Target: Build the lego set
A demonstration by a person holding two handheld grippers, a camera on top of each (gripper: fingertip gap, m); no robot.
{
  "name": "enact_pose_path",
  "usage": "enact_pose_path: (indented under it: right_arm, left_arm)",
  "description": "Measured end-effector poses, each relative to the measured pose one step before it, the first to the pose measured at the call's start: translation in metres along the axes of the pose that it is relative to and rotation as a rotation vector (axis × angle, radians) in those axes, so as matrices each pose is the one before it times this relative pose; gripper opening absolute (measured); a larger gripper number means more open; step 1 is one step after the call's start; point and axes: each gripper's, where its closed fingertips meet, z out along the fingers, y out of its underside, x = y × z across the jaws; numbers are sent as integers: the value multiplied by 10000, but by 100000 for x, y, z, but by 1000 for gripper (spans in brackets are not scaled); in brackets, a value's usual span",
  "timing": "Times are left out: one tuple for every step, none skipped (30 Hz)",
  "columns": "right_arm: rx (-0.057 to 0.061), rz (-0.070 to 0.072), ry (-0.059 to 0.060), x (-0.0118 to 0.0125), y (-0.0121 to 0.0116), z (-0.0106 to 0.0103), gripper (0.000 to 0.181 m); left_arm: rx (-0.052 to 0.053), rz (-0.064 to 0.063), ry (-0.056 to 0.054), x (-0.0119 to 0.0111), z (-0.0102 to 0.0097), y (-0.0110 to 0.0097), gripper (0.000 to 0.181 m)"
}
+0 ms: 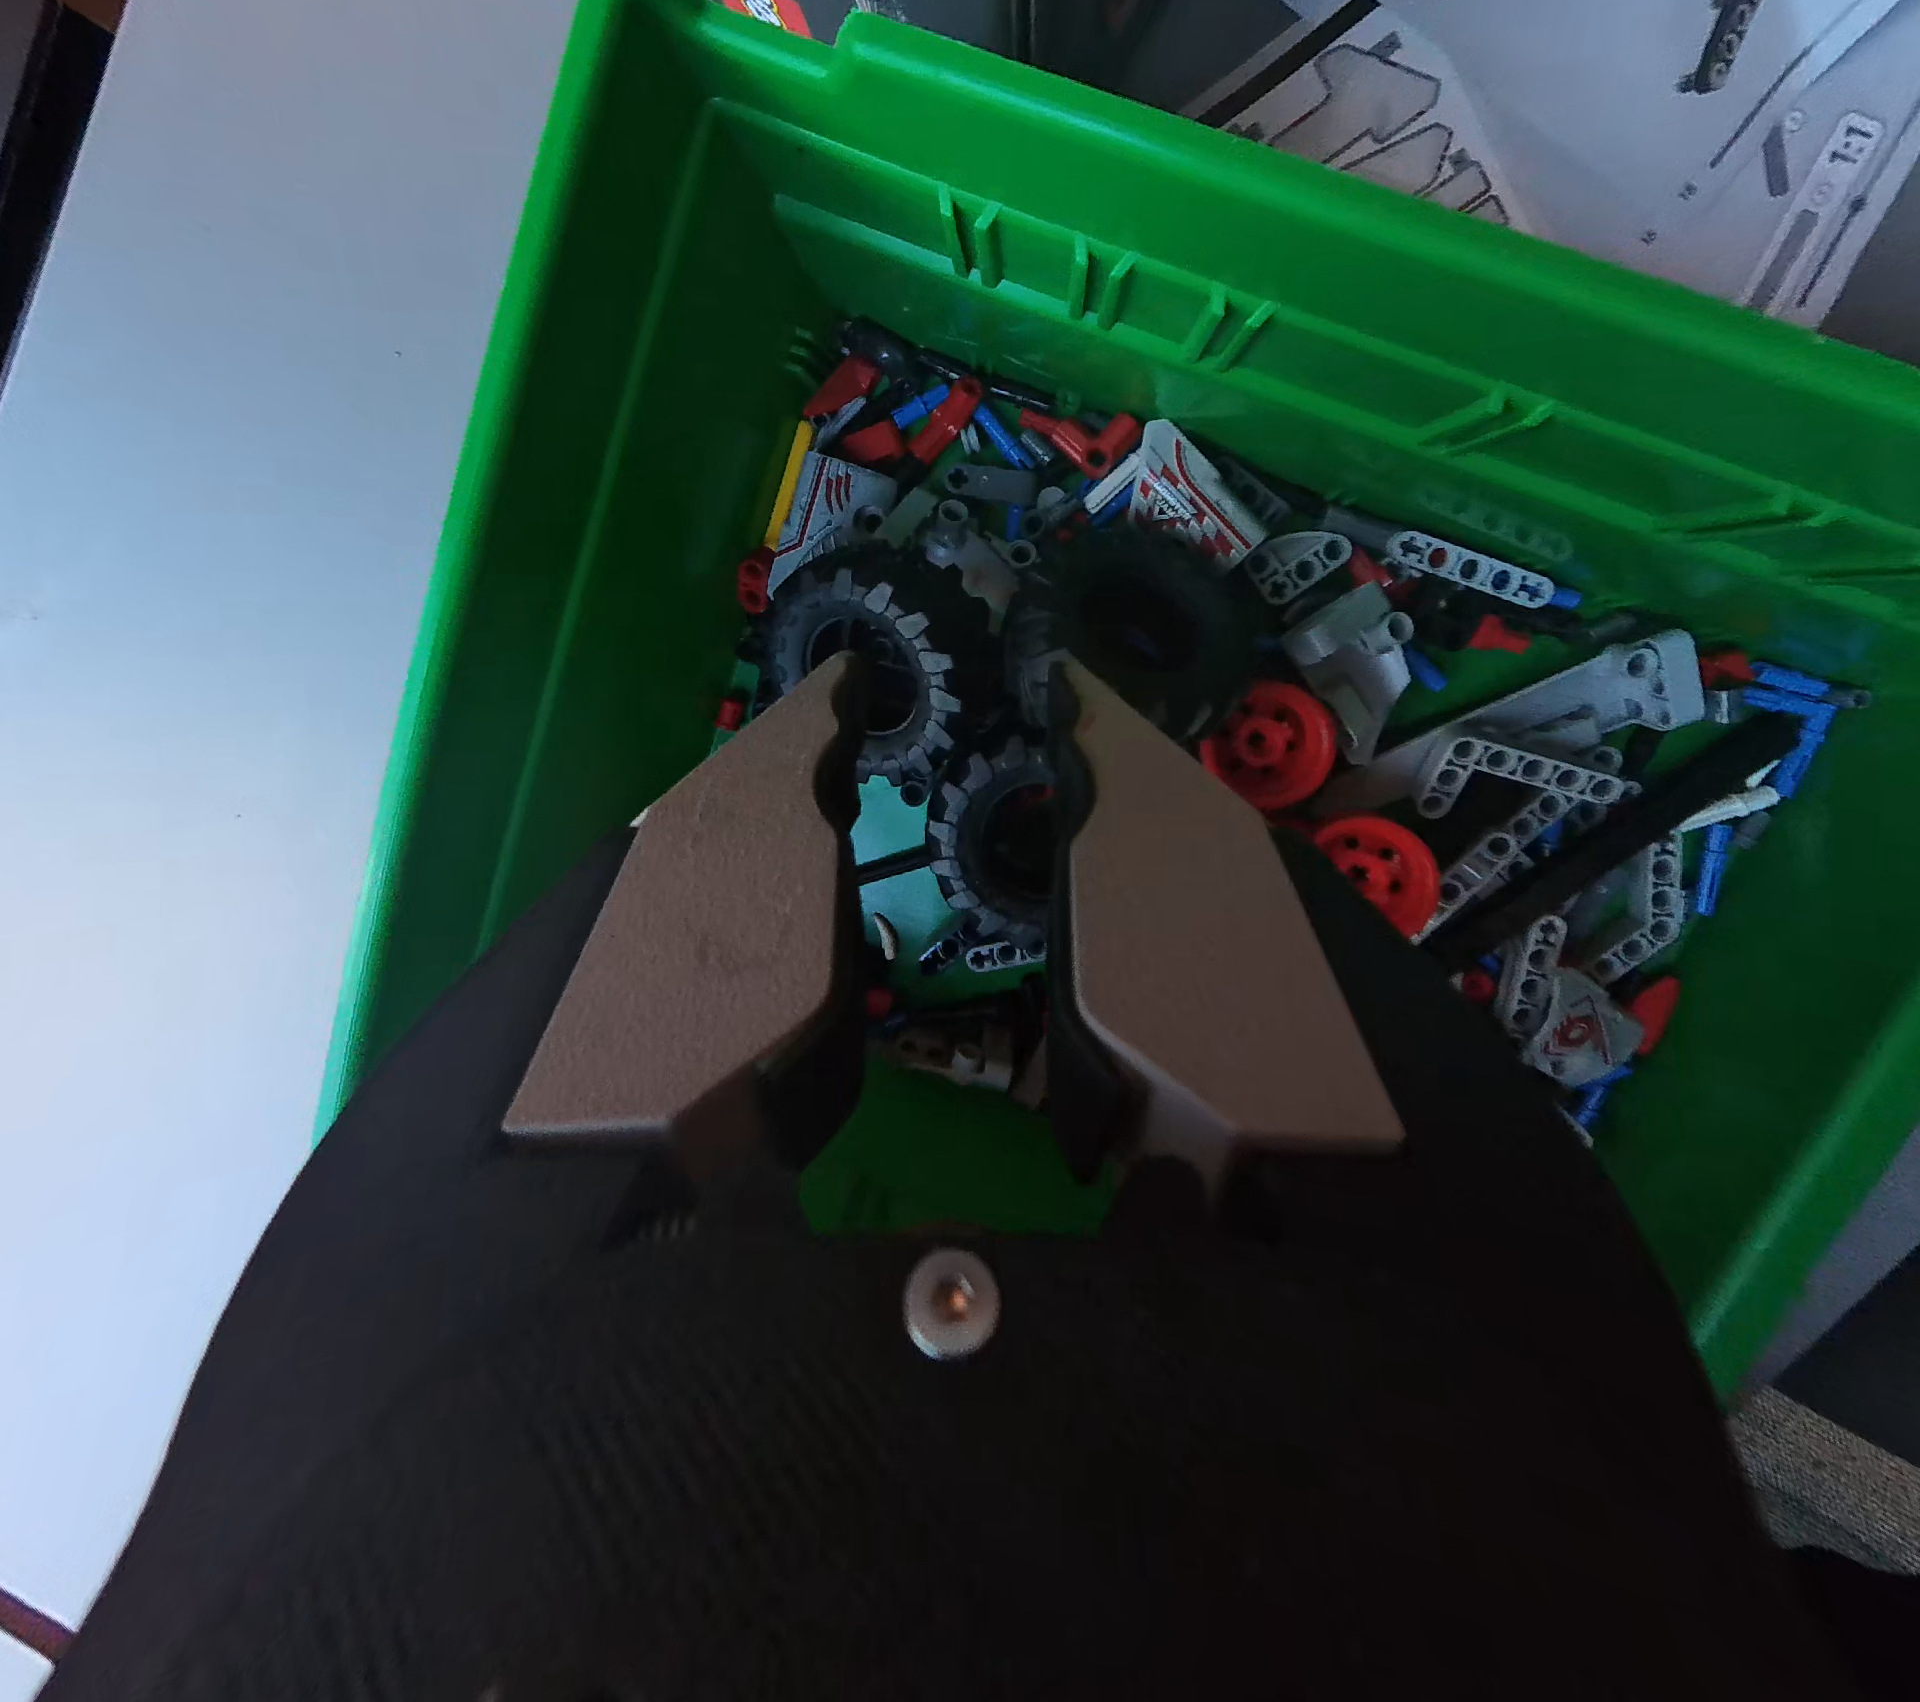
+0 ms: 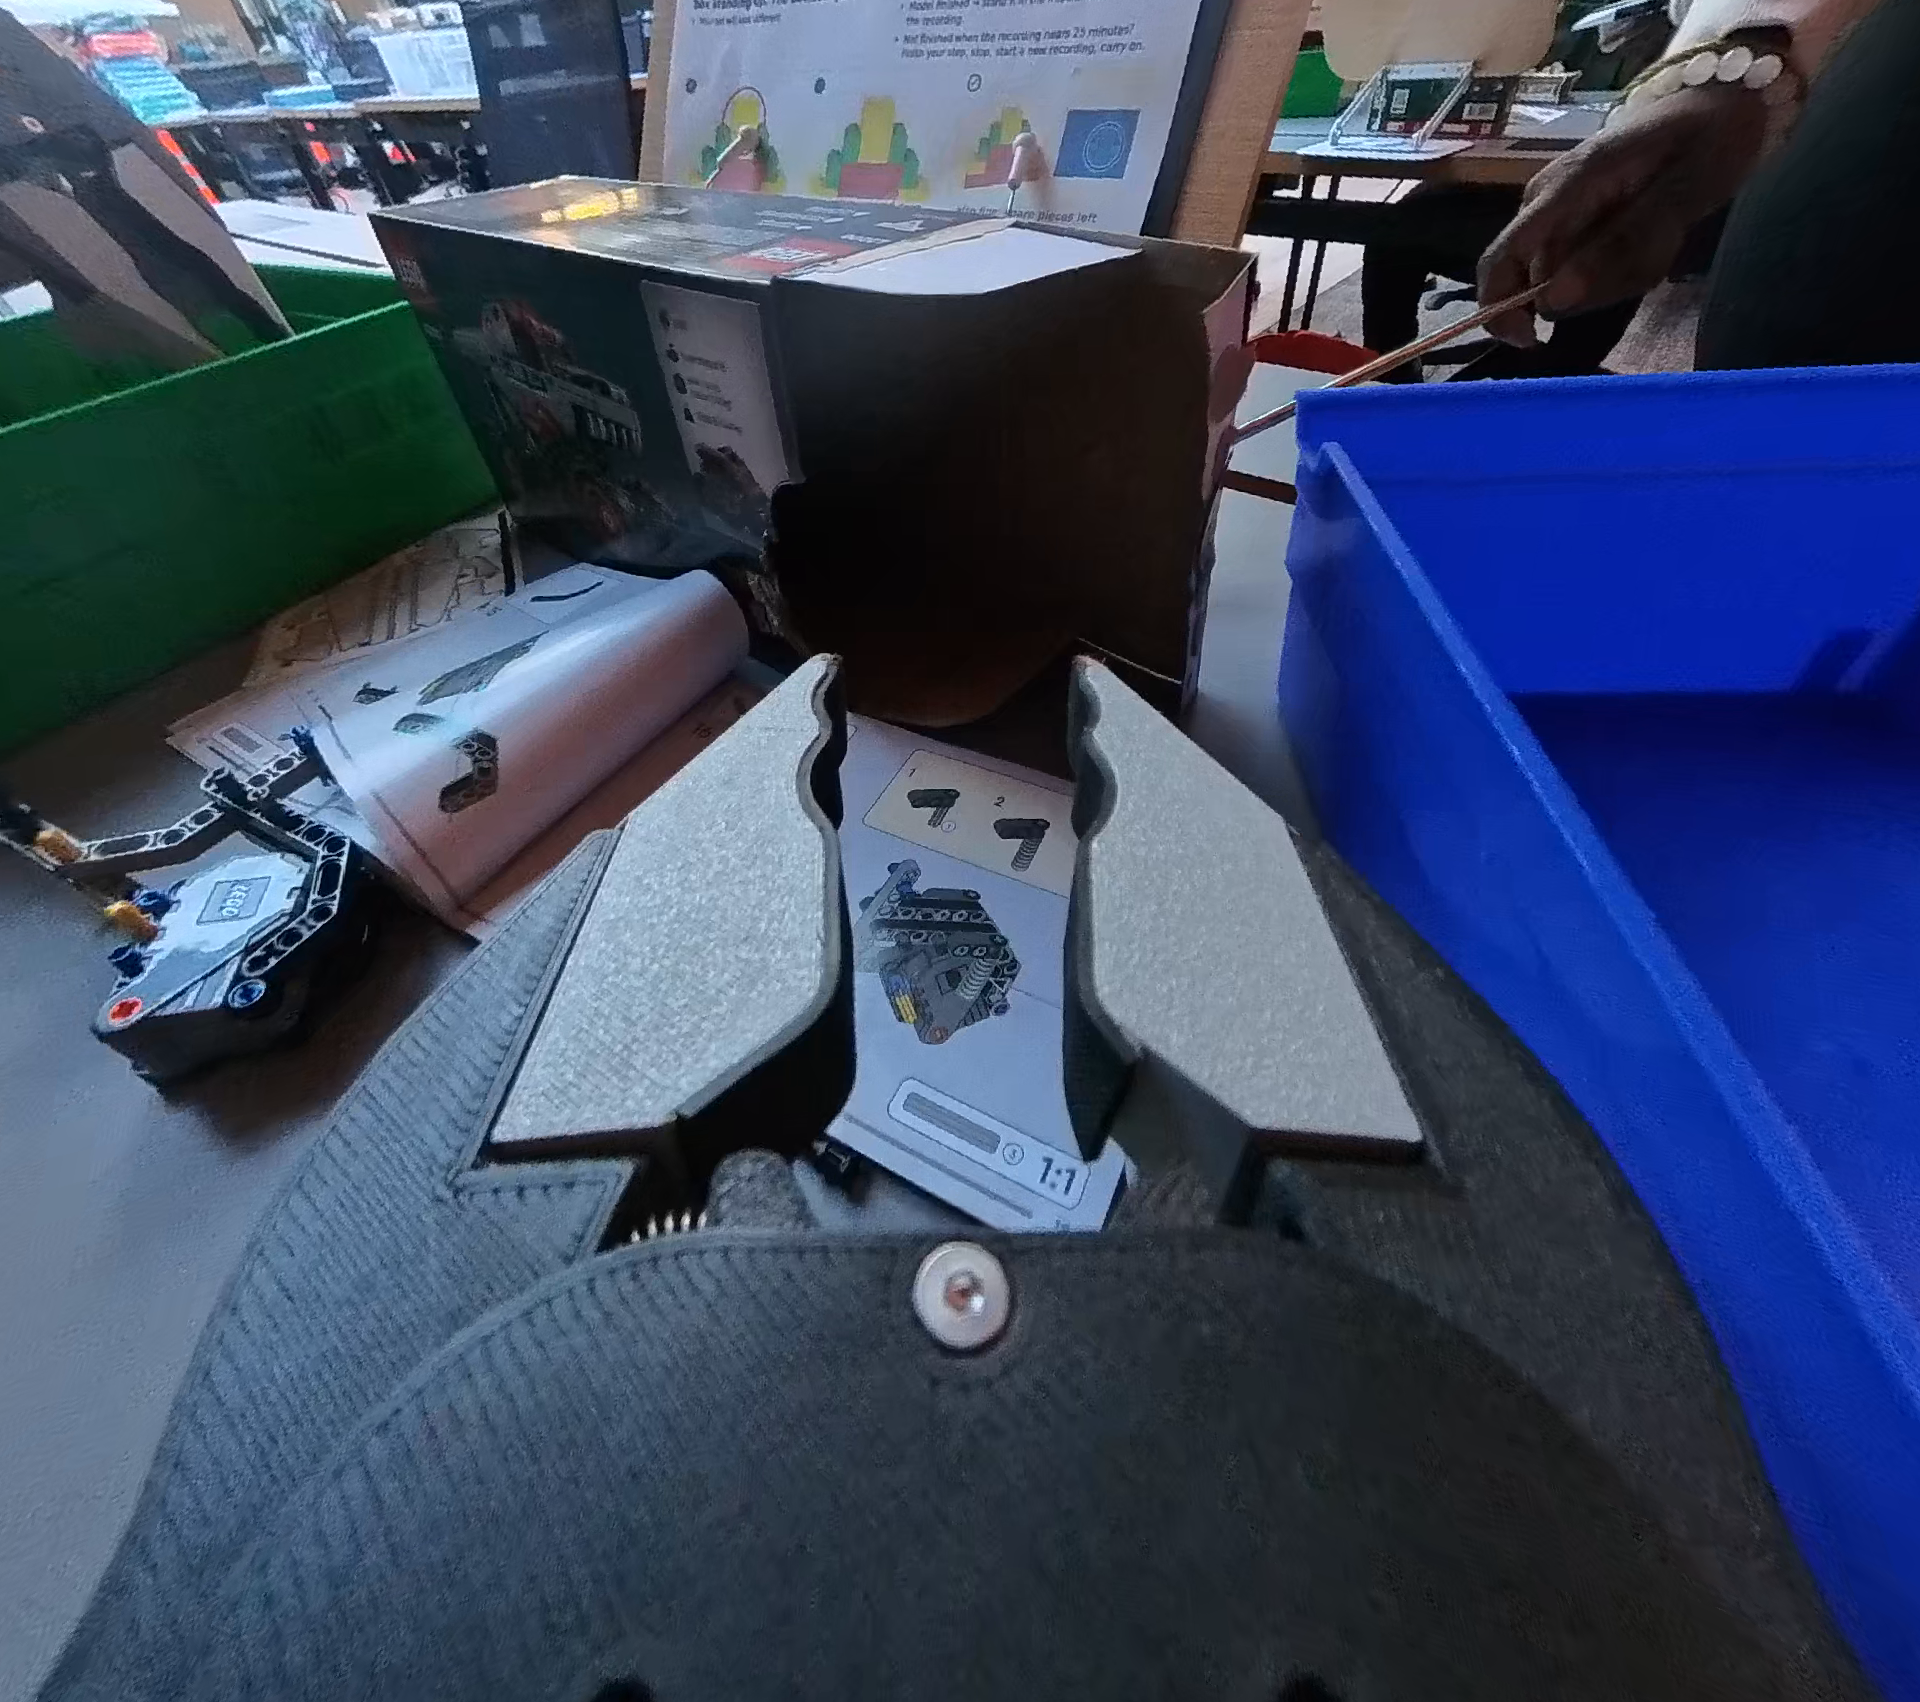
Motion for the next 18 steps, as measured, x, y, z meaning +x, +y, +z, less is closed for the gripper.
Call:
enact_pose_path:
  right_arm:
    - [-17, -7, -12, -39, 30, 25, 39]
    - [-10, -10, -11, -32, 12, 19, 39]
    - [-1, -10, -11, -39, 3, 4, 39]
    - [-1, -7, -10, -42, -7, 3, 39]
    - [-2, -4, -13, -36, 3, 5, 39]
    - [-7, -3, -14, -41, -1, 10, 39]
    - [-16, -9, -14, -39, 29, 26, 38]
    - [-26, -23, -20, -61, 51, 37, 38]
    - [-36, -39, -20, -70, 55, 35, 39]
    - [-33, -53, -14, -73, 43, 33, 39]
    - [-25, -48, -10, -57, 33, 20, 39]
    - [-19, -24, 7, -19, 6, 6, 39]
    - [-5, -14, 3, -8, -11, -10, 39]
    - [11, -4, 8, 20, -38, -37, 39]
    - [21, 5, 12, 44, -48, -56, 39]
    - [34, 8, 5, 25, -73, -69, 39]
    - [37, 6, 2, 21, -77, -67, 39]
    - [34, 1, 0, 10, -74, -61, 39]
  left_arm:
    - [-15, 2, 15, 16, 25, 15, 32]
    - [-17, 10, 28, 53, 16, 29, 32]
    - [-13, 14, -3, 7, 19, 23, 32]
    - [-4, 9, -13, -3, -6, 8, 32]
    - [-6, 5, 22, 38, 5, 9, 32]
    - [-10, 7, 17, 25, -15, 31, 32]
    - [10, 5, -29, -50, -29, -4, 32]
    - [16, -5, -7, -13, -33, -17, 32]
    - [26, -8, 37, 49, -45, -39, 32]
    - [37, 3, 37, 62, -50, -56, 32]
    - [18, 16, 10, 38, -25, -21, 32]
    - [-13, 19, -25, -16, -3, 21, 32]
    - [-29, 13, -21, -13, 35, 32, 32]
    - [-31, 7, 9, 21, 46, 33, 32]
    - [-22, 3, 7, 16, 48, 32, 32]
    - [-20, 6, 1, 9, 35, 10, 32]
    - [-4, 2, -12, -17, 6, 9, 32]
    - [7, -7, -8, -26, -14, -11, 32]
